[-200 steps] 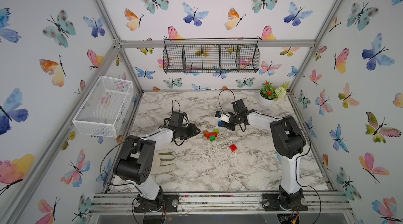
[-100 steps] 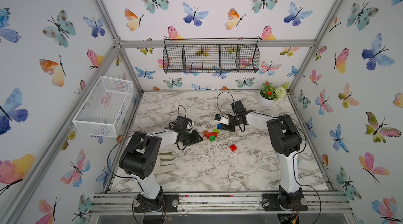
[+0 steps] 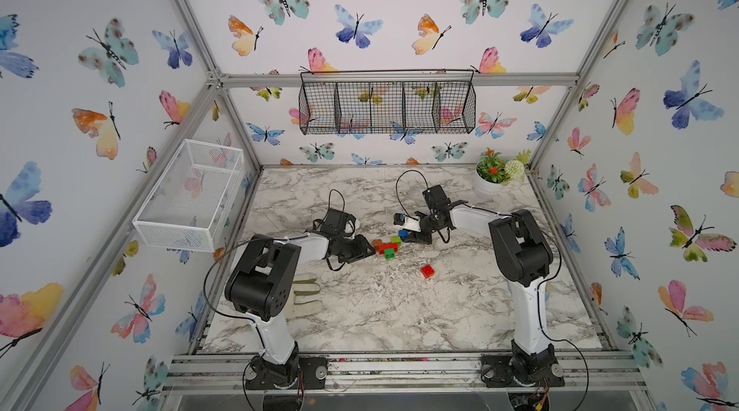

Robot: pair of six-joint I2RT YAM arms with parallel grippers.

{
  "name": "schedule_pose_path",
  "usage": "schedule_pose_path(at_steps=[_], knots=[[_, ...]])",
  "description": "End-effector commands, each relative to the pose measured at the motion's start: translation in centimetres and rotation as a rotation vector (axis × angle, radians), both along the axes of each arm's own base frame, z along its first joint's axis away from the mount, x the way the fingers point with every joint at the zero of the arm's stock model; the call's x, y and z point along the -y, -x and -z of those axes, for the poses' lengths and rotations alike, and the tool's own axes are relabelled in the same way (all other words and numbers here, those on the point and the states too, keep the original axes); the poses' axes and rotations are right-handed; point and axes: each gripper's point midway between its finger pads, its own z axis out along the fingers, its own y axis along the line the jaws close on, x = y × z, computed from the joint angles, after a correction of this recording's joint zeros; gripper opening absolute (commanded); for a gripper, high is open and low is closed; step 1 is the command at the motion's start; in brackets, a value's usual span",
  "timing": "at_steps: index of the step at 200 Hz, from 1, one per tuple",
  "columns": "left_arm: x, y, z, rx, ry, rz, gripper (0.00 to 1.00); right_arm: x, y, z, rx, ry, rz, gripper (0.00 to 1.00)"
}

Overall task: Assemble the letter v with lego
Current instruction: Place the lego brick at the center of the board.

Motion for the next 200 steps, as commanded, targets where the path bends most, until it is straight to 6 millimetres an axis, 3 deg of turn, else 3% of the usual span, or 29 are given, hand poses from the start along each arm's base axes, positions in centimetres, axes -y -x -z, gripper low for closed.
schedule_pose_path(at_steps=[1,49,163,200], knots=[[-0.7,0.8,2.1,-0.060,-0.044,-0.004,0.41,0.0,1.0,0.0,-0.044,-0.004,-0.015,0.41],[-0.5,0.0,2.4,-0.056,-0.046,-0.004,0.41,-0.1,-0.3,0.1,-0.042,0.000,0.057,0.29],[-0.8,-1.0,3.1,-0.060,-0.047,-0.018,0.40,-0.8,-0.3,0.5,-0.092,0.002,0.051,0.29],[-1.1,-1.2,3.0,-0.059,-0.042,-0.022,0.40,-0.8,0.9,1.3,-0.106,0.040,0.003,0.35]])
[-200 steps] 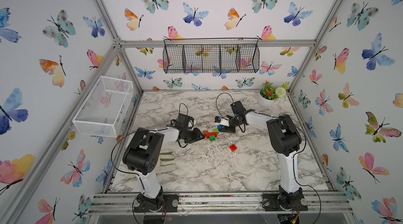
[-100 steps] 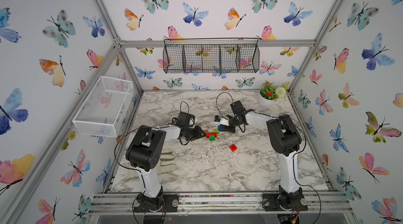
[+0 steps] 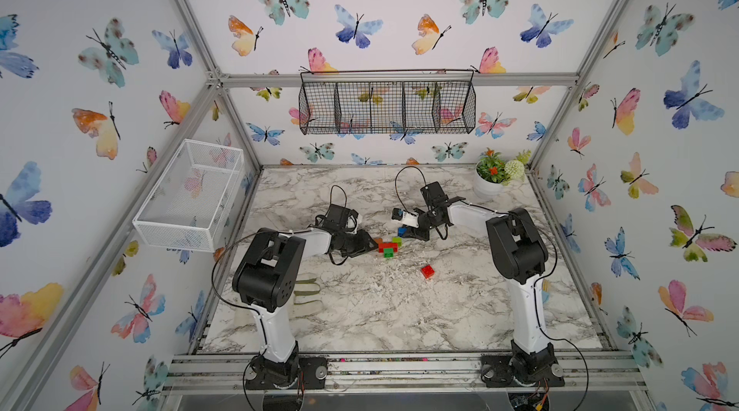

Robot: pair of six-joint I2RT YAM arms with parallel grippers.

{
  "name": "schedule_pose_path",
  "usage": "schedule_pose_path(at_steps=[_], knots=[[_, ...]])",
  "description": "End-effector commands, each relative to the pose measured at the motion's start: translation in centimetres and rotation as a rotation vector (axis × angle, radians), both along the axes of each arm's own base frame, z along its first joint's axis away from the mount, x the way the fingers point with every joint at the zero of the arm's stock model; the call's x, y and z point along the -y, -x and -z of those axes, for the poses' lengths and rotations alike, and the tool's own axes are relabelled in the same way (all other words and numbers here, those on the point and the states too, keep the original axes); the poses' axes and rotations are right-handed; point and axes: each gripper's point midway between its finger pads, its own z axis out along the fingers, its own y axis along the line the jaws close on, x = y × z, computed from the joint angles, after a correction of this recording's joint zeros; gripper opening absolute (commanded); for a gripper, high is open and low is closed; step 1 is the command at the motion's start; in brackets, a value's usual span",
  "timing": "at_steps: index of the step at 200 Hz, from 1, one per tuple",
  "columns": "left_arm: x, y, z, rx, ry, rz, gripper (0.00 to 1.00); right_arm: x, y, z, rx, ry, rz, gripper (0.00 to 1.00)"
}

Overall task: Assemble the letter v with lego
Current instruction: Place the lego brick at the center of the board.

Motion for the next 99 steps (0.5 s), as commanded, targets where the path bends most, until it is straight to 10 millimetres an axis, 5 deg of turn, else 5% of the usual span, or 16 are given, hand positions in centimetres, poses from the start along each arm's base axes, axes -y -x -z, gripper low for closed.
schedule_pose_path(at_steps=[1,65,99], knots=[[-1.7,1.1,3.0,-0.080,-0.079,-0.023,0.40,0.0,1.9,1.1,-0.061,0.036,-0.043,0.35],[-2.1,1.2,2.9,-0.080,-0.085,-0.026,0.40,1.0,2.5,1.0,-0.030,0.075,-0.072,0.56],[-2.2,1.2,2.8,-0.080,-0.089,-0.027,0.40,1.2,2.8,0.9,-0.020,0.077,-0.083,0.59]])
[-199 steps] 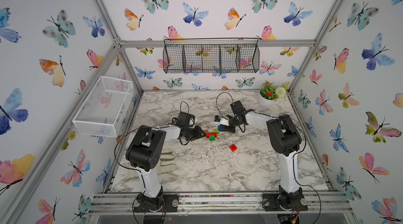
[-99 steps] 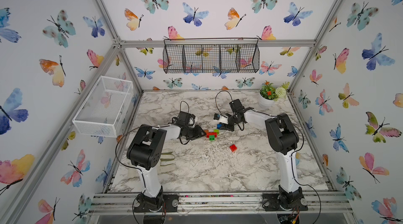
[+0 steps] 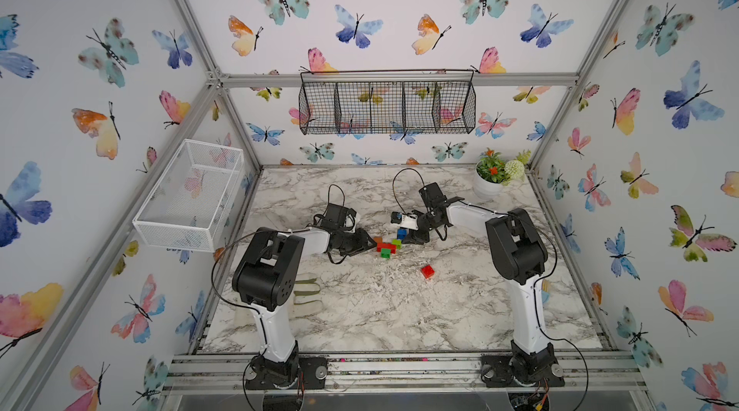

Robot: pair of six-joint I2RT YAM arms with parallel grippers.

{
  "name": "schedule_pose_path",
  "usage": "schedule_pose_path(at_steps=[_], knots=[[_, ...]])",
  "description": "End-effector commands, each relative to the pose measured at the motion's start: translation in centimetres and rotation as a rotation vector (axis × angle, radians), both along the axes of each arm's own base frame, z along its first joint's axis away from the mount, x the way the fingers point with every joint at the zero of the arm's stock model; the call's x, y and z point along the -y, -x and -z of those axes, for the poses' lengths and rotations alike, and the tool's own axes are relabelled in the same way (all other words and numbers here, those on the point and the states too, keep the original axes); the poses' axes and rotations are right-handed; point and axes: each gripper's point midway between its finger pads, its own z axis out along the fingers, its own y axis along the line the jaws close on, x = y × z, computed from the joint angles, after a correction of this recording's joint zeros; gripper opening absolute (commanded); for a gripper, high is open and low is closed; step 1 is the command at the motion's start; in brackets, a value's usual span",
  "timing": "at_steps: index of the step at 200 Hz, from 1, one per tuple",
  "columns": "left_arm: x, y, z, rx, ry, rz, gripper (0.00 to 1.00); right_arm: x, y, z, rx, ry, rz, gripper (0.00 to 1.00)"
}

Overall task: Assemble the letter v with lego
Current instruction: Place the lego brick at the center of the board, then assemble the lego brick with the lego brick.

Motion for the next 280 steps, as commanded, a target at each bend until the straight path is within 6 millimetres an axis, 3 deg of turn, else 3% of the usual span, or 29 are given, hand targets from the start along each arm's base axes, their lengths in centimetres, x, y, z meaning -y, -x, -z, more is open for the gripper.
schedule_pose_path(at_steps=[1,35,78,159,192,249,280], knots=[[-1.7,1.6,2.8,-0.087,-0.088,-0.018,0.40,1.1,2.0,1.0,-0.043,0.061,-0.021,0.59],[-1.9,1.7,2.9,-0.090,-0.095,-0.019,0.40,1.2,1.9,0.4,-0.043,0.063,-0.011,0.61],[-2.0,1.9,3.1,-0.097,-0.100,-0.026,0.40,0.8,2.4,0.1,-0.059,0.016,0.044,0.74],[-2.0,1.8,2.9,-0.097,-0.096,-0.030,0.40,-0.7,1.4,0.2,-0.020,0.004,0.079,0.75],[-2.1,1.9,3.3,-0.102,-0.102,-0.029,0.40,-0.9,0.8,0.6,-0.008,0.010,0.077,0.74],[-2.2,1.6,3.5,-0.102,-0.100,-0.036,0.40,-0.8,1.7,1.1,-0.034,0.019,0.039,0.60],[-2.2,1.5,3.6,-0.106,-0.099,-0.038,0.40,-0.8,2.0,0.9,-0.039,0.012,0.025,0.57]])
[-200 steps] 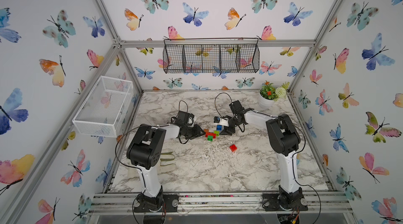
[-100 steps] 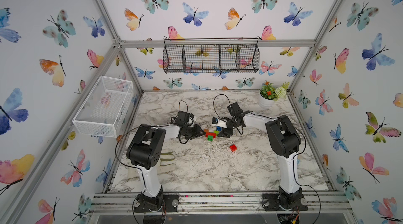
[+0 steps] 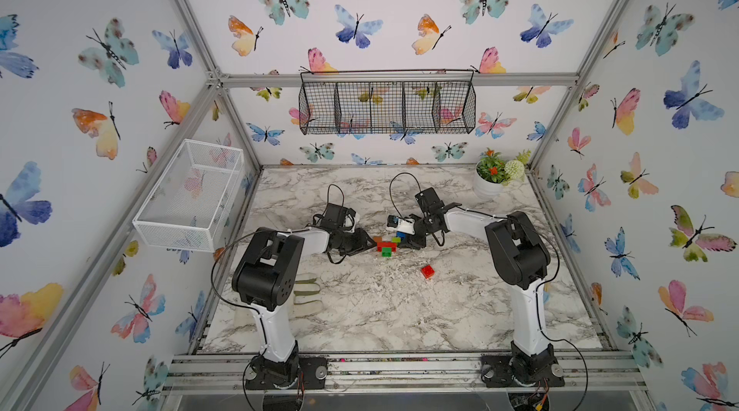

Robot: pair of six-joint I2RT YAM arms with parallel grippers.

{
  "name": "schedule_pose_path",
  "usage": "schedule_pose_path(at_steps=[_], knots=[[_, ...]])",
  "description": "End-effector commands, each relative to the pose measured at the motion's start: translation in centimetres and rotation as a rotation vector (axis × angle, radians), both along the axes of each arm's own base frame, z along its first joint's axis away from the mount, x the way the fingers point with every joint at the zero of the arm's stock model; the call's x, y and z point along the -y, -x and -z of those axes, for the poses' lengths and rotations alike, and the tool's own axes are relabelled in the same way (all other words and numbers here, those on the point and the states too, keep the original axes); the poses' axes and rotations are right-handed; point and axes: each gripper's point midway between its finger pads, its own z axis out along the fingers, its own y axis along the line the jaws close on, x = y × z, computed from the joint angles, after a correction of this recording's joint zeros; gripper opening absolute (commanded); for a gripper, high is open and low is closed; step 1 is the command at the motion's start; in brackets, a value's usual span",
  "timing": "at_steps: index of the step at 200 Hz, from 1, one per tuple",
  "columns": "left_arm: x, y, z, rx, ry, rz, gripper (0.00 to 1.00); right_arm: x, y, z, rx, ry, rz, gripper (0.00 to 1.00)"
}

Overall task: Assemble the letter v with lego
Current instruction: Assemble the lego brick with the lego brick.

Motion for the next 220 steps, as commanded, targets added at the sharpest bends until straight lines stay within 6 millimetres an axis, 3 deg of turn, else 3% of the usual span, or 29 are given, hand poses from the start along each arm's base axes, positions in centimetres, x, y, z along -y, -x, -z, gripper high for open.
schedule_pose_path(at_steps=[1,52,75,133,220], knots=[[-2.0,1.6,3.6,-0.108,-0.097,-0.033,0.39,0.0,0.7,0.9,-0.037,0.015,-0.024,0.57],[-2.2,1.4,3.5,-0.103,-0.098,-0.037,0.40,-0.2,1.2,0.6,-0.045,-0.001,-0.057,0.55],[-2.2,1.3,3.5,-0.103,-0.096,-0.038,0.40,-0.3,1.1,0.5,-0.041,-0.006,-0.057,0.63],[-2.5,1.2,3.6,-0.106,-0.092,-0.043,0.40,-0.8,0.7,0.3,-0.026,-0.016,-0.052,0.64],[-2.8,0.8,3.3,-0.100,-0.084,-0.046,0.39,-1.2,1.5,0.8,-0.054,0.002,-0.106,0.54]])
